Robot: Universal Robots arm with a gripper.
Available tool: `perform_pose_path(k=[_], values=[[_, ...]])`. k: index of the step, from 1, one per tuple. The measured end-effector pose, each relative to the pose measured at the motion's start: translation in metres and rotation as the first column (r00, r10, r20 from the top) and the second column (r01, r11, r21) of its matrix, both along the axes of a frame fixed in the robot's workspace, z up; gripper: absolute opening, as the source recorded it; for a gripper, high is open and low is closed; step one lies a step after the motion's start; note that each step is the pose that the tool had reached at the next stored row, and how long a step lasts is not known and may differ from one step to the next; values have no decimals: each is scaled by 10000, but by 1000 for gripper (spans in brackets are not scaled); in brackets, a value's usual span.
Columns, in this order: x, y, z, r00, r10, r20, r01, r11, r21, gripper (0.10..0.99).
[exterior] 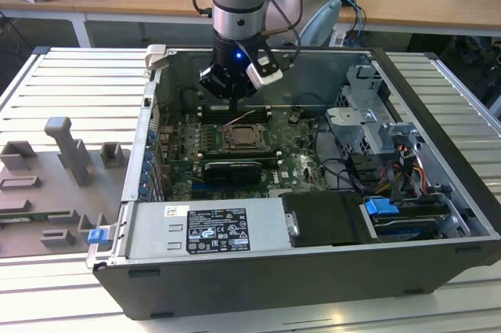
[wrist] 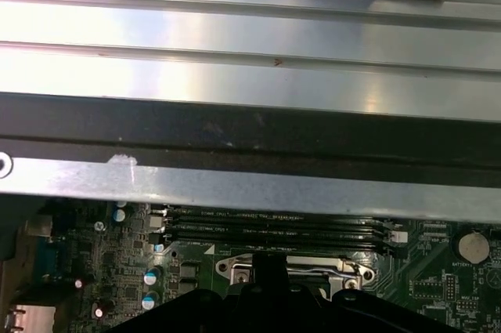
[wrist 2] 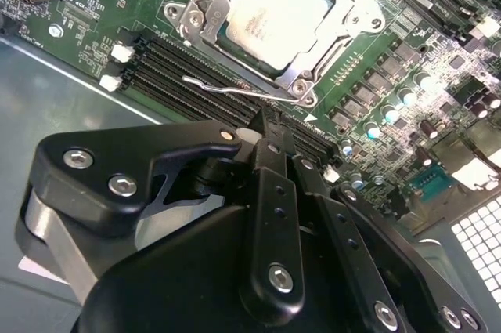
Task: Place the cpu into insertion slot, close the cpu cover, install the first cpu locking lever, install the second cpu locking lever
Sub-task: 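Install the first cpu locking lever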
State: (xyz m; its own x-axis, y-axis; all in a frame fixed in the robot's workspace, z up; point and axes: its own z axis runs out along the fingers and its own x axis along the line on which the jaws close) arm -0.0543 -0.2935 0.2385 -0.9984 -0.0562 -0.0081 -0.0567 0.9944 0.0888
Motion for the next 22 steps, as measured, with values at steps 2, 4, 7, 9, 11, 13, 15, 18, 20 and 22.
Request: perform_pose_path(k=[2, 4, 7, 9, 11, 13, 15, 18, 20, 22], values=[[0, 0, -5, 10000, 0, 0, 0, 10000, 0, 106], [0, 0, -9, 10000, 0, 0, 0, 10000, 0, 106], [0, 0, -16, 10000, 1, 0, -1, 10000, 0, 106], [0, 0, -18, 10000, 0, 0, 0, 10000, 0, 106], [0, 0, -20, 10000, 0, 0, 0, 10000, 0, 106], [0, 0, -23, 10000, 0, -1, 0, 10000, 0, 106], [0, 0, -26, 10000, 0, 0, 0, 10000, 0, 106], [0, 0, -31, 10000, 0, 1, 0, 10000, 1, 106], [0, 0, -37, 10000, 0, 1, 0, 10000, 2, 106], [6, 0, -51, 10000, 0, 1, 0, 10000, 3, 106]])
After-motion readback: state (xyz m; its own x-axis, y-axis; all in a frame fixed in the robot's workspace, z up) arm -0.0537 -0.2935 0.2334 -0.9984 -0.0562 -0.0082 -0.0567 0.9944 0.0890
